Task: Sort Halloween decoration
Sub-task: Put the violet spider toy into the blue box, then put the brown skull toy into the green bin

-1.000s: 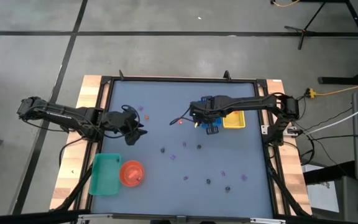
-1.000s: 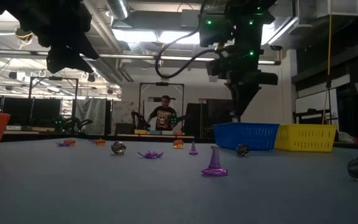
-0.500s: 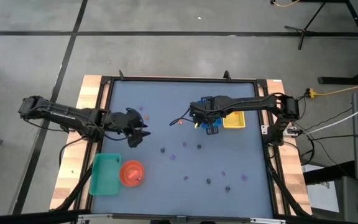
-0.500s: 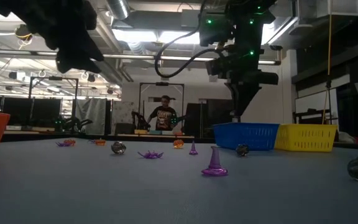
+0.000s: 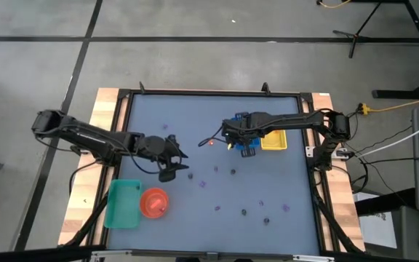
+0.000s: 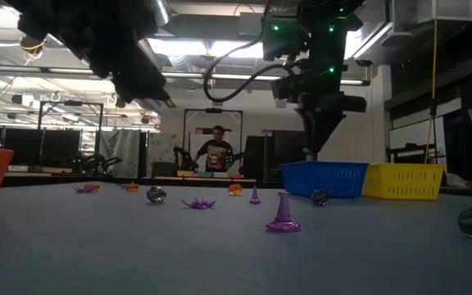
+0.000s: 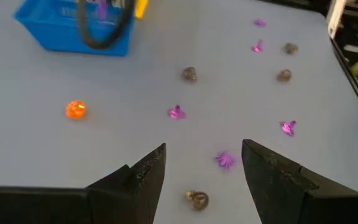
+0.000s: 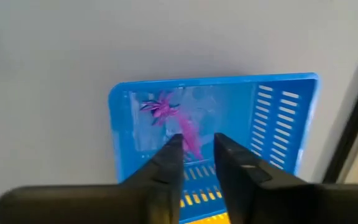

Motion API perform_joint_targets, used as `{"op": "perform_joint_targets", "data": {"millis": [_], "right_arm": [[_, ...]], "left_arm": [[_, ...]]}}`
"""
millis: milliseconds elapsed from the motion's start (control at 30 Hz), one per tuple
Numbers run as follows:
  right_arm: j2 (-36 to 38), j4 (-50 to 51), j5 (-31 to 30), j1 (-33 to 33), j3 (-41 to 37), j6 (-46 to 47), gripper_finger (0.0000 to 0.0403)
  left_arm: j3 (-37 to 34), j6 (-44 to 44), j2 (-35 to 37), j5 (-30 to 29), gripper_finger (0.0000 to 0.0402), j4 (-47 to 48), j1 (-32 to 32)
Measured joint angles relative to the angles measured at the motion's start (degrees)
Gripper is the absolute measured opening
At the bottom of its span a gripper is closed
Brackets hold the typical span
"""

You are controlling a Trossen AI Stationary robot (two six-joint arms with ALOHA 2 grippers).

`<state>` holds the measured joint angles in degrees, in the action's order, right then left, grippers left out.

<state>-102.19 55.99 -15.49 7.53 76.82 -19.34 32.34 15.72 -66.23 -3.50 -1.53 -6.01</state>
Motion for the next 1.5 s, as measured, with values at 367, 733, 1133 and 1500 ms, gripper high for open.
{"op": "perform_joint_targets", "data": {"millis": [367, 733, 1133, 1500], "right_arm": [[0.00, -2.63, -1.50, 0.00, 0.00, 0.05, 0.0177], [0.02, -2.80, -1.44, 0.00, 0.00, 0.05, 0.0179], [0.02, -2.83, -1.41, 0.00, 0.00, 0.05, 0.0178], [0.02, -3.59, -1.40, 0.00, 0.00, 0.05, 0.0177]], "left_arm": [[0.00, -2.82, -10.16, 0.04, 0.0195, -2.55, -3.28], [0.00, -2.84, -19.02, -0.55, 0.0195, -4.16, -4.19], [0.00, -2.85, -24.38, -3.02, 0.0195, -9.80, -4.19], [0.02, -2.79, -24.57, -3.02, 0.0195, -9.76, -4.19]]}}
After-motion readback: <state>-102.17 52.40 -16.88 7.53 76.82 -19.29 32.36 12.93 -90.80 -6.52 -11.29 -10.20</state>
